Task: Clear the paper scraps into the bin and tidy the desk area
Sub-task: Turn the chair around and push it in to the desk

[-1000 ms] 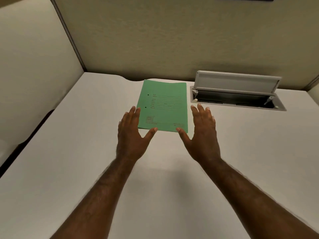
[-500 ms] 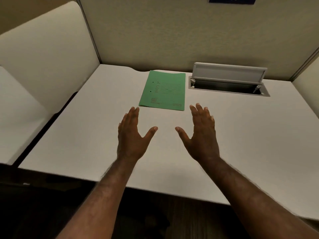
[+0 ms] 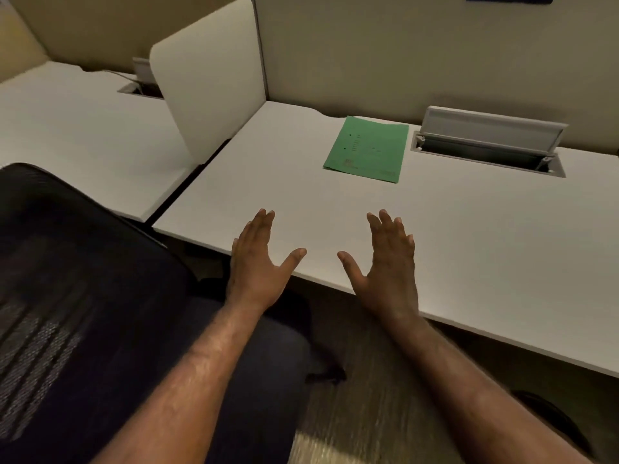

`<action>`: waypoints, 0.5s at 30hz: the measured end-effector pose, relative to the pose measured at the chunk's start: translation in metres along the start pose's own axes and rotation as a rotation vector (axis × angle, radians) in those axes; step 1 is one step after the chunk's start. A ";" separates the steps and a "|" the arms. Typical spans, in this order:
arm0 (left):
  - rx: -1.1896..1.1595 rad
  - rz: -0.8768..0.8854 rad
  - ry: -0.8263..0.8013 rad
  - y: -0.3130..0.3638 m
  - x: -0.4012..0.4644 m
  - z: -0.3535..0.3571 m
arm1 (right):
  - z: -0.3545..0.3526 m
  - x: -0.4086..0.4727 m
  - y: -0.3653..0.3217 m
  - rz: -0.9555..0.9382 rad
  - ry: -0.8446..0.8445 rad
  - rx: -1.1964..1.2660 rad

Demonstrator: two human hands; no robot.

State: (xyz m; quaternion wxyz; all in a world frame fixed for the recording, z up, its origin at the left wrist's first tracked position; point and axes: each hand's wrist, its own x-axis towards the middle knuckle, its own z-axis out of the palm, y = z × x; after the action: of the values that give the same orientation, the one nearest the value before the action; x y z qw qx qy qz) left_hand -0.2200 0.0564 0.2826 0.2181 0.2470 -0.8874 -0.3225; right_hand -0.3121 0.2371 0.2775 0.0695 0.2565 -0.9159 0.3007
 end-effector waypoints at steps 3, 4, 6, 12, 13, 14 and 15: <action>0.017 -0.010 0.038 -0.013 -0.019 -0.035 | 0.003 -0.026 -0.026 -0.003 -0.027 0.020; 0.032 -0.009 0.048 -0.019 -0.026 -0.047 | 0.004 -0.035 -0.036 -0.009 -0.034 0.027; 0.054 -0.002 0.061 -0.029 -0.038 -0.070 | 0.008 -0.050 -0.055 -0.016 -0.042 0.043; 0.095 0.018 0.094 -0.067 -0.071 -0.148 | 0.026 -0.096 -0.127 -0.024 -0.044 0.064; 0.103 0.030 0.102 -0.076 -0.076 -0.166 | 0.030 -0.105 -0.145 -0.030 -0.036 0.070; 0.110 0.040 0.110 -0.085 -0.080 -0.182 | 0.035 -0.114 -0.162 -0.035 -0.028 0.077; 0.116 0.047 0.115 -0.094 -0.084 -0.198 | 0.040 -0.122 -0.179 -0.040 -0.020 0.084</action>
State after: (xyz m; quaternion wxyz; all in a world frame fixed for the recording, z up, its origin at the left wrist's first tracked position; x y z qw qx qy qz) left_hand -0.0184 -0.0497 0.3375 0.2616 0.2562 -0.8962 -0.2506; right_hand -0.1146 0.1431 0.3027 0.0555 0.2803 -0.8979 0.3348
